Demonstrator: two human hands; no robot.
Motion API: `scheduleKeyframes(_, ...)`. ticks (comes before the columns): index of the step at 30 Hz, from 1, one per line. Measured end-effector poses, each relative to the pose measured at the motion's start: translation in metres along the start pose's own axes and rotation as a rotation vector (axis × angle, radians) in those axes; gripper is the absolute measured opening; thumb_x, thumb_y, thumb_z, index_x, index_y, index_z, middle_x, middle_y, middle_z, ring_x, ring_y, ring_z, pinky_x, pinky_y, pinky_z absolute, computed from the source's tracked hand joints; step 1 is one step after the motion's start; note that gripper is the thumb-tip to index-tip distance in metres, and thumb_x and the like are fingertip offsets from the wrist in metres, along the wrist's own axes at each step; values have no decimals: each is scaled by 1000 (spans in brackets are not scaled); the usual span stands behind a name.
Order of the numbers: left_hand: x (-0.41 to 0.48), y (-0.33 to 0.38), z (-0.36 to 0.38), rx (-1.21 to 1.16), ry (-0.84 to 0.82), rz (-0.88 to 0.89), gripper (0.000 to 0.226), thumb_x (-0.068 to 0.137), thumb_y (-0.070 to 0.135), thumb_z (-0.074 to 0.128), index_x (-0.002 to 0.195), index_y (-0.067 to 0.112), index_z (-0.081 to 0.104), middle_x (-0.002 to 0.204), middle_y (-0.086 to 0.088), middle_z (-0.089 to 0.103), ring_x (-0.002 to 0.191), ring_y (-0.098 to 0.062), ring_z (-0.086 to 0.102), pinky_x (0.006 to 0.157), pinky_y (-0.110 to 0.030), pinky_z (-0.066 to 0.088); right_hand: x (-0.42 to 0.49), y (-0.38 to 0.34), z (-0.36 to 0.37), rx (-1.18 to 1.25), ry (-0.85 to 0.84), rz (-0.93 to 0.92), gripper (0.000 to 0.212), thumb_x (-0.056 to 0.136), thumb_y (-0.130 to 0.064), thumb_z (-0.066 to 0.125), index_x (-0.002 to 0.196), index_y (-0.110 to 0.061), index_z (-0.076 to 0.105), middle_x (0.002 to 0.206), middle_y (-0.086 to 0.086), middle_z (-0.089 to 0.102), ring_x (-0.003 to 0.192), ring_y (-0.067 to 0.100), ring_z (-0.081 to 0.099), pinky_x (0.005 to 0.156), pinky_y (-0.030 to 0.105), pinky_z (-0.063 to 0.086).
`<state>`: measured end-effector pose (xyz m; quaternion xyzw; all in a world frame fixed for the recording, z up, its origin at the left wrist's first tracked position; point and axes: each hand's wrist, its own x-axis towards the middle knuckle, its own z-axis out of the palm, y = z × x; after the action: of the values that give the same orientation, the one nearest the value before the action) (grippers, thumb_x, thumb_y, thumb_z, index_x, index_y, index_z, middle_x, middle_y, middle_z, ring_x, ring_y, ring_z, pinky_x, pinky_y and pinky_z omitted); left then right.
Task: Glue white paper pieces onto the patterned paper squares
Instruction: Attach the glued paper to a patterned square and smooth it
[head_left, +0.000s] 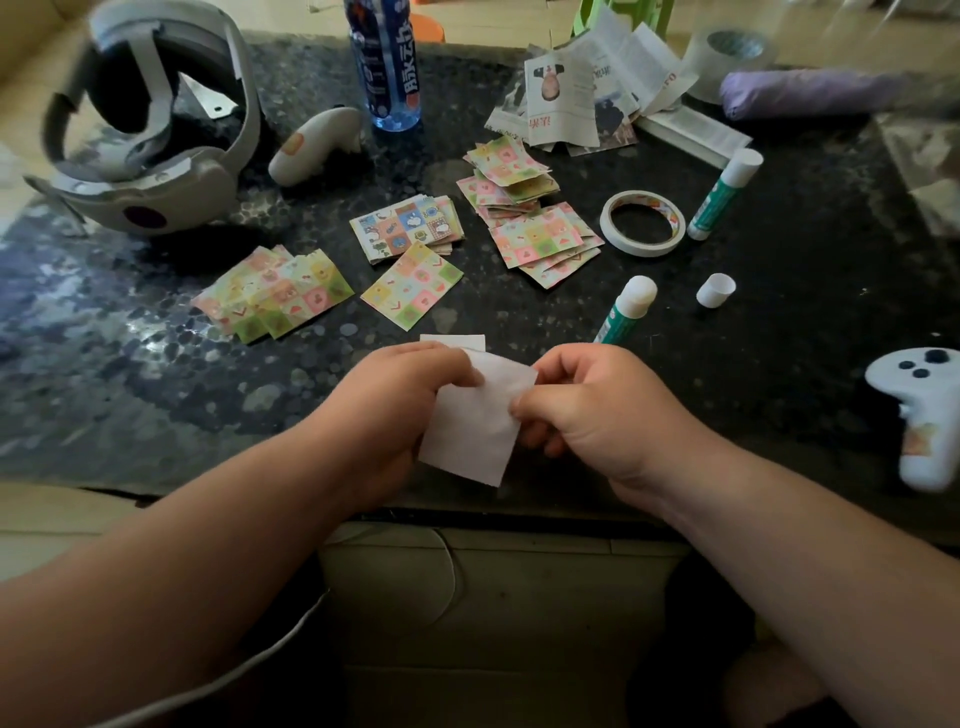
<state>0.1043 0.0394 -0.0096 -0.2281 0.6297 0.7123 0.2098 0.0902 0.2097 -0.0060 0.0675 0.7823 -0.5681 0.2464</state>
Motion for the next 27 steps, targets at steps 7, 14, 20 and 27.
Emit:
scheduleKeyframes(7,-8,-6,-29,24,113,-37,26,76,3,66,99,7,78,103,-22,75,104,-46,69,95,-61,52,15,-18,34,-26,-58,17,11,88,-13,72,86,-2,69,73,10,70,61,16,64,53,27,48)
scheduleKeyframes(14,5,13,-54,-71,359,-37,18,76,8,73,92,13,67,102,-15,68,89,-37,69,78,-44,59,44,-45,33,70,72,166,31,90,-27,75,115,-13,63,113,12,67,104,27,67,92,45,60)
scheduleKeyframes(20,5,14,-56,-209,184,-163,72,52,12,71,124,13,66,121,-21,66,93,-44,70,65,-47,59,44,-50,25,185,63,245,49,91,-24,74,136,-21,54,130,13,58,111,31,64,98,48,55)
scheduleKeyframes(27,6,18,-47,-164,185,-202,47,74,6,70,120,11,63,117,-23,64,86,-43,70,64,-51,60,44,-49,19,255,-1,324,33,92,-26,70,122,-25,56,129,16,58,101,36,71,89,46,59)
